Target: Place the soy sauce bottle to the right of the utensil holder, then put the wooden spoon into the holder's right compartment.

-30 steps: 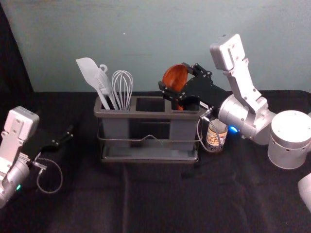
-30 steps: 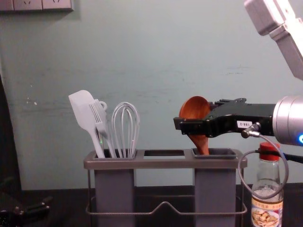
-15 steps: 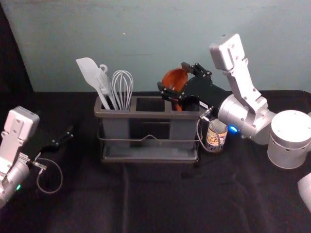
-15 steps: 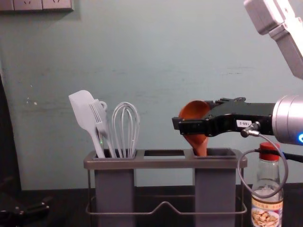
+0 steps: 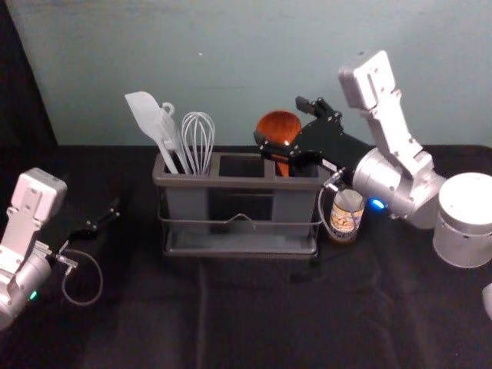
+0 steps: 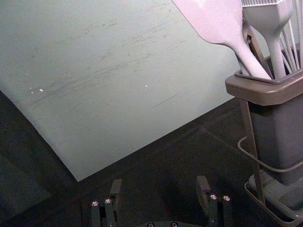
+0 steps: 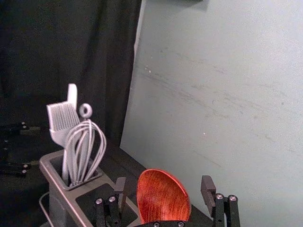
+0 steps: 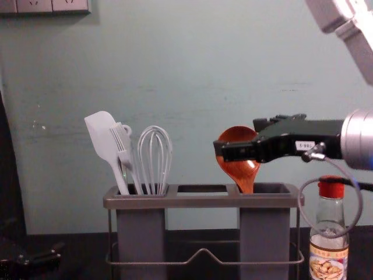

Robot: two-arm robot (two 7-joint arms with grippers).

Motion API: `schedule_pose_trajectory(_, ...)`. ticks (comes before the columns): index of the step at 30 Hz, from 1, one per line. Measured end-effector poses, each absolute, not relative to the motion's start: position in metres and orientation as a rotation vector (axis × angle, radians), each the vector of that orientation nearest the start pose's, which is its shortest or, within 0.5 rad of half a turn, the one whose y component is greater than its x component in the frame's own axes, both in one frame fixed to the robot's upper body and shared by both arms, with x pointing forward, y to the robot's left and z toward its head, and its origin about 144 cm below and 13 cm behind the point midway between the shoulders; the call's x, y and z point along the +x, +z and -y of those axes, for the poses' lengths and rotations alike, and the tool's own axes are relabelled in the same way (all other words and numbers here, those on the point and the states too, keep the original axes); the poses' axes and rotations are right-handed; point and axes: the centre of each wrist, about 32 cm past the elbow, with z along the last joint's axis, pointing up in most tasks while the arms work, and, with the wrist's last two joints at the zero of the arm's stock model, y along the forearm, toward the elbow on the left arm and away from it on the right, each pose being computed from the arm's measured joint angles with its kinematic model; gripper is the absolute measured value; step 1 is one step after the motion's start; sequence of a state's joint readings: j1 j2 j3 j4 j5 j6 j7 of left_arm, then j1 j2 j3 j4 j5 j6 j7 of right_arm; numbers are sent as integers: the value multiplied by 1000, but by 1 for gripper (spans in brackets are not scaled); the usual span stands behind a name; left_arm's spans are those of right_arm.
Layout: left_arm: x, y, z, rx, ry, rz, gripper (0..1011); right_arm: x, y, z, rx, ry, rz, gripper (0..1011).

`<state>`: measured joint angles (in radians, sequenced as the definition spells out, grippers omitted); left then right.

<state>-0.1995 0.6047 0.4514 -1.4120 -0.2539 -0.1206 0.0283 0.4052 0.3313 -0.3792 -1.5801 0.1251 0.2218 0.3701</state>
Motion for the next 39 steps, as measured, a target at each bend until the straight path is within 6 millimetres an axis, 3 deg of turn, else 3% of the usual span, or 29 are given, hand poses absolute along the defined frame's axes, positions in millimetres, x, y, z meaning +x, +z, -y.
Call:
schedule_pose_trajectory(7,489,1140,-310,304,1248,285,1011,518,1275,218,-203,-917,281,1003)
schedule_pose_trajectory(12,489,1140,-310,304,1248,285,1011,495,1270,224,-181,-946,272,1003)
schedule_pose_trajectory(23,489,1140,-310,304,1248,285,1011,427,1221,221,-181,-1081,306,1002)
schedule_pose_trajectory(33,489,1140,-310,304,1248,285,1011,401,1171,214,-132,-1210,333,1003)
schedule_pose_trajectory(39,489,1140,-310,304,1248,285,1011,399,1159,208,-143,-1240,383,1003)
